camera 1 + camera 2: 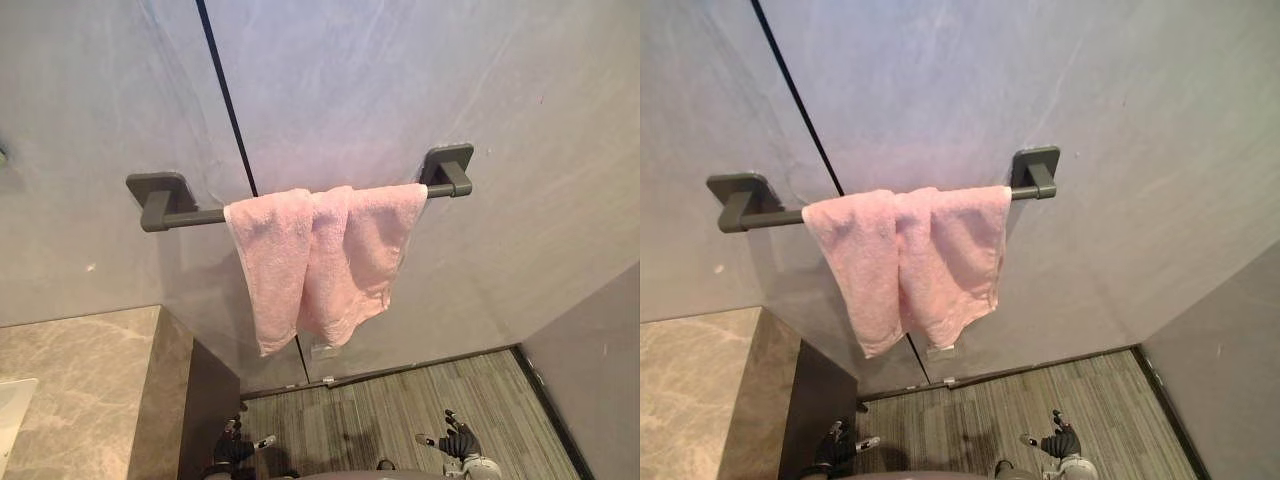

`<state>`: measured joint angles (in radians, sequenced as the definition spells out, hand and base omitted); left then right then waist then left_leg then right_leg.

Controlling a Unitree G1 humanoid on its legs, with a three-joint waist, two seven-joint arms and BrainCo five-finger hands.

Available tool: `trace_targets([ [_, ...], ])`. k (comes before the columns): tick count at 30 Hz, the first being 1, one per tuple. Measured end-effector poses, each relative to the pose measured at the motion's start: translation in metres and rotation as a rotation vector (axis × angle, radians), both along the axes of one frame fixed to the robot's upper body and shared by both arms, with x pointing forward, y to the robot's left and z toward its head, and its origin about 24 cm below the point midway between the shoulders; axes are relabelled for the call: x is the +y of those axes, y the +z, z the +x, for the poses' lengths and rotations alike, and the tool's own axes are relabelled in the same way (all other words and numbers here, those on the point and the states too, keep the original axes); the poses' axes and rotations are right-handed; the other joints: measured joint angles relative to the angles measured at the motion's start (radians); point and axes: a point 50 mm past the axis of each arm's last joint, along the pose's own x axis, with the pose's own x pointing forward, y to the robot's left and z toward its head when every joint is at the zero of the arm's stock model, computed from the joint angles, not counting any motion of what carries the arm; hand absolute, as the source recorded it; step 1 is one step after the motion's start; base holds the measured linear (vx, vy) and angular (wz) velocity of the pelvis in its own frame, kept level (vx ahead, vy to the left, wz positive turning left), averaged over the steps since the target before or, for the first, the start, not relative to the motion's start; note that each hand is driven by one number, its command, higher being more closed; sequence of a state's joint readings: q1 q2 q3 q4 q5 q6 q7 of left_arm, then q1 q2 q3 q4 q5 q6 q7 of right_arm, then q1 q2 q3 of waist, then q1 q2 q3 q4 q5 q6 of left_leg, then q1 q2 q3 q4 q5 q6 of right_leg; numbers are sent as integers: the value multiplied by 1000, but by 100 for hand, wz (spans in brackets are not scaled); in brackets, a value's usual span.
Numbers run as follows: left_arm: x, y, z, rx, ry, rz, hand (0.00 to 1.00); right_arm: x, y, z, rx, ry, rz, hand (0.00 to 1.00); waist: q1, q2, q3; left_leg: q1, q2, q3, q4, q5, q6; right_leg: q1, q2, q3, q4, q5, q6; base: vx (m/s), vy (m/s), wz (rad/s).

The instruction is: Organize washtable

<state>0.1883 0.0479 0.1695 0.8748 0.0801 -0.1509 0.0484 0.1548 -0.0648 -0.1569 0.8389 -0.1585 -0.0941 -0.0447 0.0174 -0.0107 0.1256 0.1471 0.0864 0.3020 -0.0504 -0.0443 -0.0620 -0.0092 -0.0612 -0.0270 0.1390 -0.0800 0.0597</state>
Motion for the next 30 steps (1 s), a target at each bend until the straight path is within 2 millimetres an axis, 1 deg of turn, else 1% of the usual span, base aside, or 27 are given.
trace_targets([
  [3, 0, 4, 16, -28, -13, 3, 0, 2, 2, 7, -9, 13, 3, 0, -3, -9, 32, -89, 2, -50, 105, -35, 10, -65, -32, -24, 104, -36, 11, -58, -16, 45],
  [4, -4, 6, 24, -49, -20, -7, 0, -2, 3, 9, -16, 2, -4, 0, -3, 5, 49, -105, 16, -101, 118, -35, 12, -101, -37, -27, 205, -51, 5, -40, 33, 92],
  [5, -5, 6, 27, -54, -21, -9, 0, -4, 5, 10, -27, -5, -9, 0, -5, 7, 51, -114, 17, -130, 128, -36, 12, -115, -48, -28, 252, -70, -11, -37, 43, 130],
  [6, -6, 7, 31, -65, -23, -10, 0, -5, 6, 6, -28, -15, -9, 0, -3, 18, 57, -127, 16, -180, 148, -46, 7, -119, -78, -19, 310, -96, -12, -2, -62, 147],
  [7, -5, 9, 34, -74, -28, -2, 0, -4, 4, 0, -12, -21, -4, 0, 1, 2, 48, -148, 18, -246, 180, -55, -6, -119, -118, 37, 385, -115, -6, 16, -131, 154],
  [8, 1, 11, 34, -83, -14, 12, 0, -1, 3, -1, -9, -23, 5, 0, 4, -10, 38, -169, 23, -284, 204, -60, -22, -118, -139, 83, 419, -116, -6, 10, -282, 150],
  [9, 11, 12, 31, -79, 3, 36, 0, 4, 4, 3, -25, -17, 14, 0, 9, -27, 27, -212, 33, -332, 238, -71, -51, -120, -148, 143, 447, -113, -1, -43, -293, 100],
  [10, 15, 12, 30, -77, 6, 44, 0, 6, 5, 5, -32, -9, 17, 0, 11, -34, 22, -218, 37, -352, 252, -69, -67, -121, -152, 169, 451, -111, 4, -37, -543, 102],
  [11, 22, 11, 23, -60, 17, 59, 0, 10, 6, 11, -45, 0, 26, 0, 21, -62, 5, -252, 46, -388, 263, -51, -107, -111, -162, 202, 414, -131, 88, -19, -633, 88],
  [12, 17, 10, 23, -61, 28, 43, 0, 8, 8, 16, -57, 4, 21, 0, 33, -75, -10, -278, 62, -419, 245, -23, -142, -83, -152, 157, 371, -214, 152, 5, -648, 85],
  [13, 14, 9, 22, -58, 31, 34, 0, 5, 10, 21, -70, 8, 11, 0, 43, -63, -11, -287, 78, -440, 228, -3, -156, -72, -145, 129, 348, -245, 147, -33, -433, 70],
  [14, 2, 7, 22, -57, 37, -2, 0, 2, 13, 27, -91, 1, 7, 0, 51, -39, -9, -308, 101, -445, 205, 41, -158, -64, -128, 83, 325, -272, 121, -169, -467, 104],
  [15, -15, 7, 32, -81, 32, -49, 0, -12, 17, 31, -105, -15, -29, 0, 44, -1, -1, -347, 123, -421, 155, 166, -114, -63, -97, 1, 313, -281, 100, -159, -363, 102],
  [16, -16, 7, 32, -83, 29, -52, 0, -13, 17, 31, -103, -16, -33, 0, 44, 1, 0, -350, 124, -418, 144, 190, -110, -64, -93, -7, 312, -278, 95, -269, -479, 157],
  [17, -22, 9, 39, -99, 13, -64, 0, -17, 19, 34, -106, -24, -44, 0, 20, 13, -5, -351, 123, -360, -11, 421, -93, -61, -91, -84, 262, -249, 47, -214, -320, 128],
  [18, -24, 10, 42, -105, 15, -69, 0, -16, 20, 38, -112, -25, -48, 0, 15, 17, 1, -353, 121, -260, 12, 401, -121, -47, -83, -132, 216, -228, 13, -214, -320, 128],
  [19, -24, 9, 41, -100, 16, -69, 0, -16, 21, 42, -121, -25, -48, 0, 12, 17, 1, -354, 116, -218, 60, 364, -145, -42, -78, -151, 203, -214, -3, -131, -266, 96],
  [20, -25, 10, 43, -104, 13, -71, 0, -13, 25, 51, -152, -34, -45, 0, 1, 2, 10, -366, 95, -152, 205, 218, -97, -43, -82, -200, 200, -198, -31, -152, -212, 81],
  [21, -26, 10, 44, -108, 12, -75, 0, -12, 25, 52, -156, -42, -39, 0, -3, -9, 17, -363, 81, -124, 308, 116, -80, -45, -82, -229, 194, -186, -51, -192, -237, 82],
  [22, -26, 10, 44, -108, 11, -75, 0, -11, 25, 53, -161, -43, -35, 0, -4, -13, 19, -357, 75, -105, 350, 72, -79, -42, -82, -246, 185, -181, -57, -202, -132, 68],
  [23, -27, 11, 46, -109, 3, -79, 0, -10, 25, 53, -164, -47, -32, 0, -6, -9, 21, -330, 66, -64, 427, -13, -65, -27, -78, -286, 165, -170, -67, -136, -89, 60],
  [25, -29, 11, 47, -110, -10, -83, 0, -15, 23, 46, -149, -75, -35, 0, -12, -11, 23, -266, 50, -36, 472, -102, -63, -6, -78, -341, 150, -165, -68, -140, -45, 96],
  [26, -31, 11, 48, -108, -32, -85, 0, -18, 20, 37, -130, -103, -32, 0, -32, 0, 19, -207, 41, -20, 420, -137, -63, 9, -78, -396, 144, -161, -63, -126, 15, 117],
  [27, -32, 11, 49, -107, -37, -85, 0, -19, 20, 36, -127, -113, -30, 0, -42, 9, 13, -186, 36, -19, 363, -141, -63, 8, -77, -417, 142, -158, -58, -143, 101, 134],
  [28, -32, 12, 52, -111, -46, -82, 0, -26, 19, 32, -123, -153, -33, 0, -62, 36, 5, -140, 15, -20, 202, -115, -19, 3, -68, -450, 126, -138, -47, -116, 112, 85],
  [29, -30, 13, 53, -111, -48, -75, 0, -24, 18, 30, -116, -164, -24, 0, -62, 32, 7, -129, 6, -21, 164, -89, -12, 3, -66, -445, 111, -123, -47, -136, 143, 62],
  [30, -22, 14, 54, -113, -53, -53, 0, -18, 15, 30, -104, -158, -2, 0, -56, 29, 6, -114, -2, -28, 96, -45, -12, 6, -51, -427, 64, -73, -48, -86, 90, 10],
])
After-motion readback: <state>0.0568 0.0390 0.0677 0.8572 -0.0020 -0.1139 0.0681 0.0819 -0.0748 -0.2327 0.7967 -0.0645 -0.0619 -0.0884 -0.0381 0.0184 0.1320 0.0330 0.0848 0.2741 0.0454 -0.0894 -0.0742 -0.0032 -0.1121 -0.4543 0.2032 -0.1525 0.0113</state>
